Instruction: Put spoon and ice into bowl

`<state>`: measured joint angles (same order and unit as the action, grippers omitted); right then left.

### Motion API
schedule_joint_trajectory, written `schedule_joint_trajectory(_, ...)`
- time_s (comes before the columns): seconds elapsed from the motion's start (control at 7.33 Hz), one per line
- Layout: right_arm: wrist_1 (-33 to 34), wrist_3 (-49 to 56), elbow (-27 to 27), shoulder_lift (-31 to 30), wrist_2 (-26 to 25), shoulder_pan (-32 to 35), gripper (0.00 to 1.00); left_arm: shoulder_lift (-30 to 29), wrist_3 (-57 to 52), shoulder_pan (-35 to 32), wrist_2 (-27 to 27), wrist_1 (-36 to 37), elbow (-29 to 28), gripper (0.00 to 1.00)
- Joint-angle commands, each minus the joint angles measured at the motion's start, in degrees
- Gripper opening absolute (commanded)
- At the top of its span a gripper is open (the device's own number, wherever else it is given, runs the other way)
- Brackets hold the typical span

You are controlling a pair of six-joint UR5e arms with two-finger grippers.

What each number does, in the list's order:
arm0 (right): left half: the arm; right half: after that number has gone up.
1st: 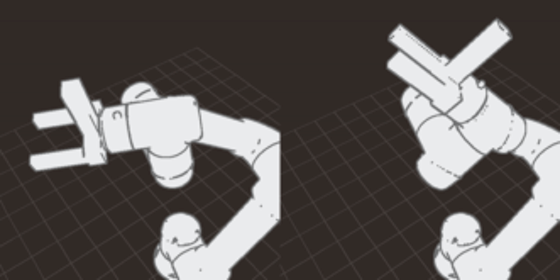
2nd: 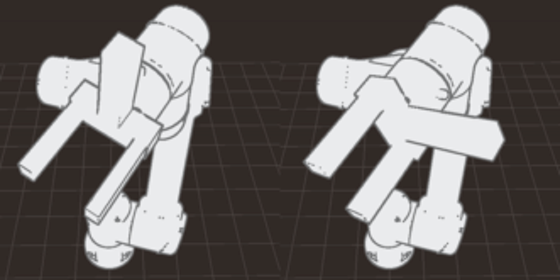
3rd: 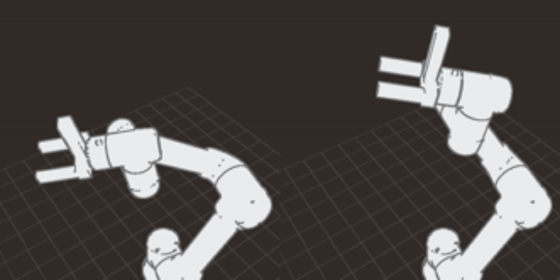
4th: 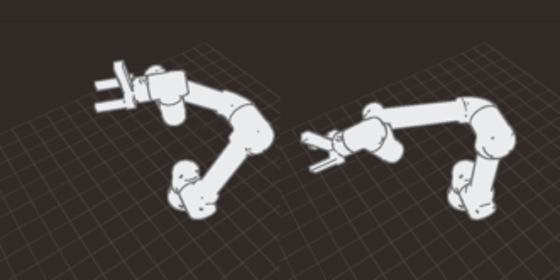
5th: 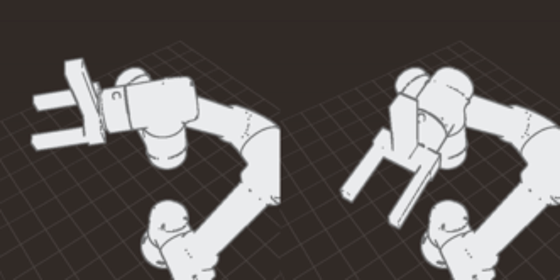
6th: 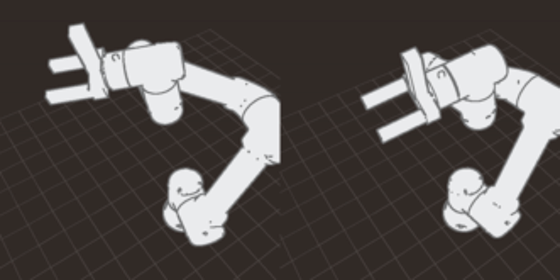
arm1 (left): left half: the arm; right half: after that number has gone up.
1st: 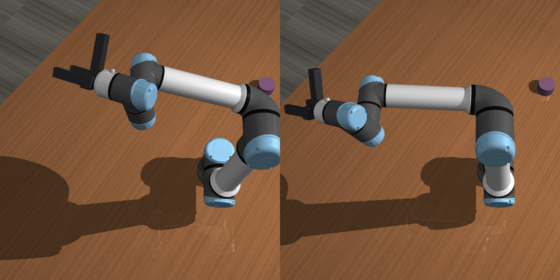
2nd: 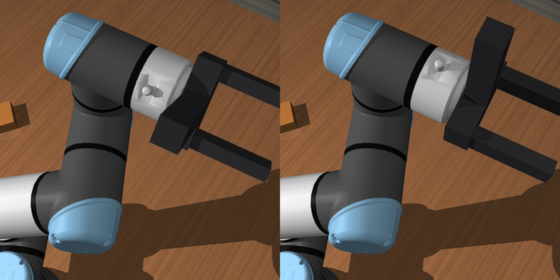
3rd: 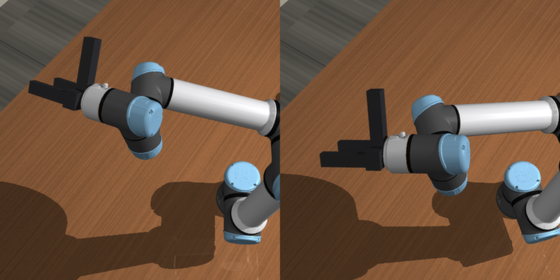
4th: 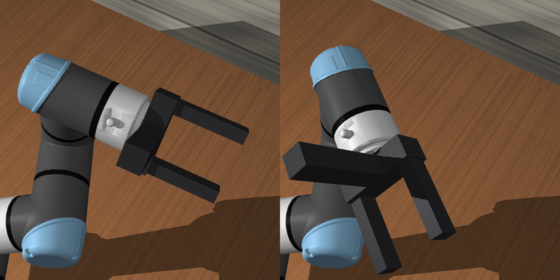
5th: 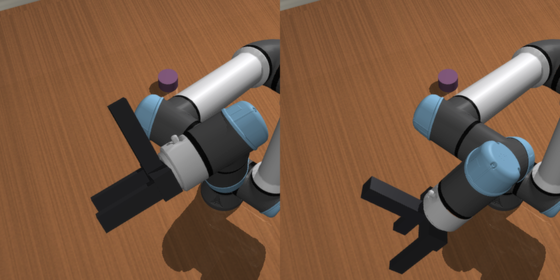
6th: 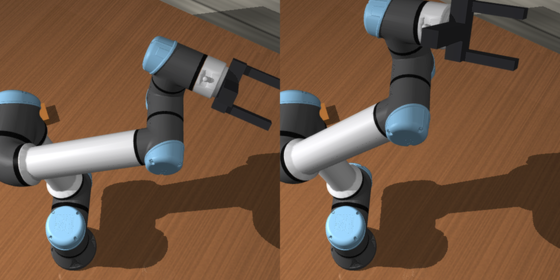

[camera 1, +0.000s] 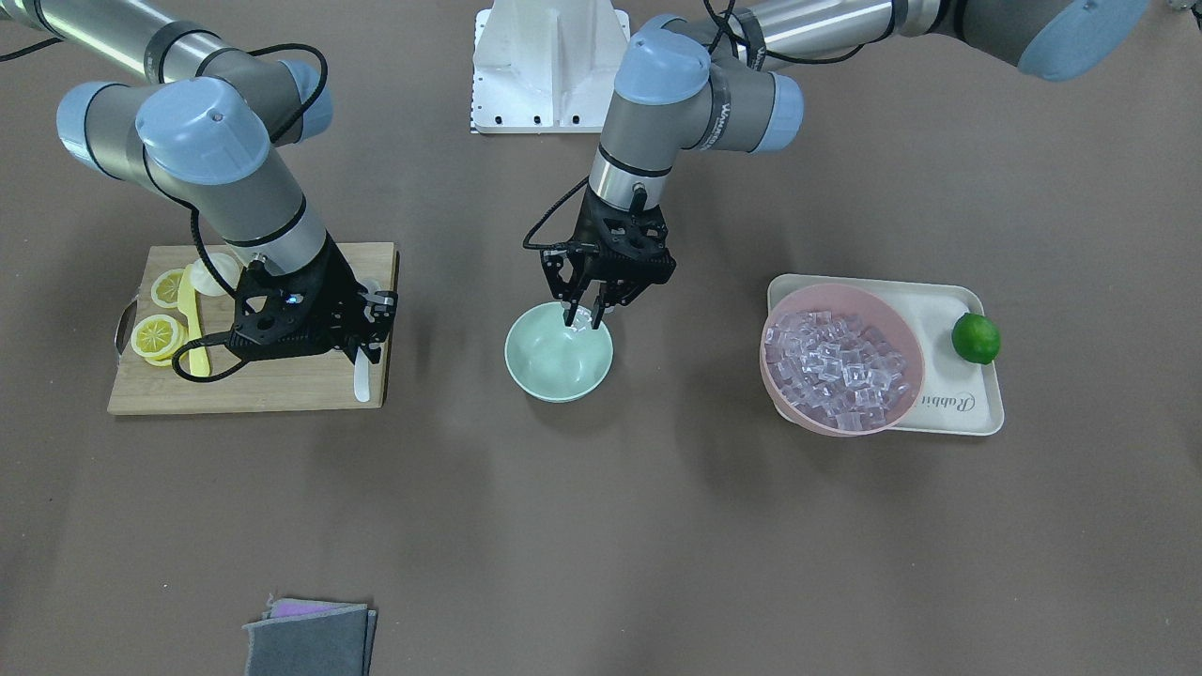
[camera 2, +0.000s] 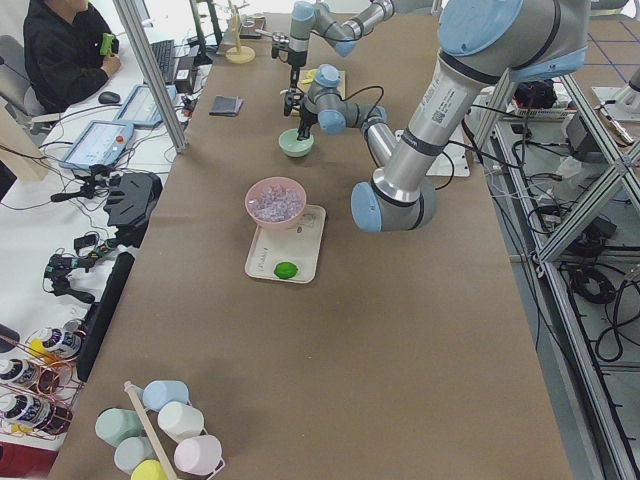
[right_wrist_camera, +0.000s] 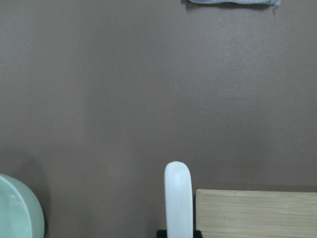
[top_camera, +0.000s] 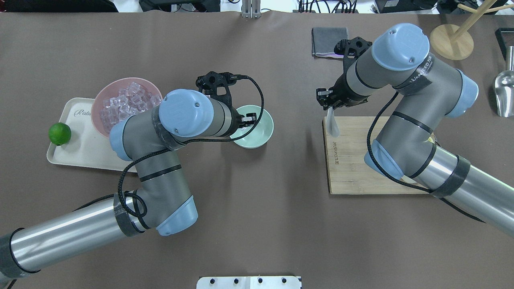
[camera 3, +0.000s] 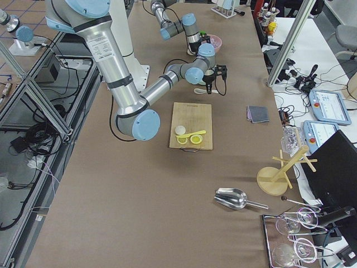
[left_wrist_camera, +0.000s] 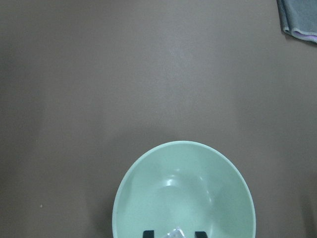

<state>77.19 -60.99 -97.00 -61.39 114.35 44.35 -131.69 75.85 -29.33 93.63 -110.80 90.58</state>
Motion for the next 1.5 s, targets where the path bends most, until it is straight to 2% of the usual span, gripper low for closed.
schedule_joint_trajectory(0.0, -0.02, -0.27, -0.29, 0.48, 0.08, 0.04, 0.0, -0.59, -0.18, 0.15, -1.61, 0.06, 0.47, 0.98)
schedule_joint_trajectory(0.27, 0.24, -0.44, -0.3, 1.35, 0.08, -0.05, 0.0, -0.41, -2.71, -1.5, -1.43, 0.84, 1.96, 0.98)
schedule_joint_trajectory(0.41, 0.16, -1.49, -0.3, 1.71, 0.08, -0.22, 0.0, 0.63, -8.04, -4.82, -1.17, 3.72, 3.27, 0.98)
schedule_joint_trajectory(0.55, 0.24, -4.11, 0.4, 3.54, 0.08, -0.66, 0.0, 1.51, -18.97, -7.81, -0.91, 8.27, 6.33, 0.98)
schedule_joint_trajectory(0.68, 0.24, -5.88, 1.8, 5.64, -0.01, -1.27, 0.0, 3.61, -26.91, -13.59, 5.54, 13.19, 9.32, 0.98)
schedule_joint_trajectory(0.82, 0.07, -8.85, 2.85, 7.75, -0.53, -2.32, 0.0, 7.11, -32.38, -20.95, 13.0, 14.2, 12.05, 0.98)
schedule_joint_trajectory(0.95, 0.07, -11.76, 3.39, 9.6, -2.88, -4.25, 0.0, 10.1, -44.01, -27.55, 19.16, 14.12, 12.77, 0.98)
schedule_joint_trajectory(1.09, 0.07, -13.35, 6.53, 12.84, -5.17, -5.66, 0.0, 16.66, -59.35, -31.97, 20.35, 12.9, 13.82, 0.98)
schedule_joint_trajectory(1.23, -0.02, -16.15, 7.86, 14.44, -8.24, -7.76, 0.0, 18.81, -67.33, -37.15, 20.63, 12.8, 13.14, 0.98)
schedule_joint_trajectory(1.36, -0.19, -16.44, 8.92, 15.24, -11.4, -9.61, 0.0, 21.36, -67.94, -40.25, 23.07, 12.63, 12.87, 0.98)
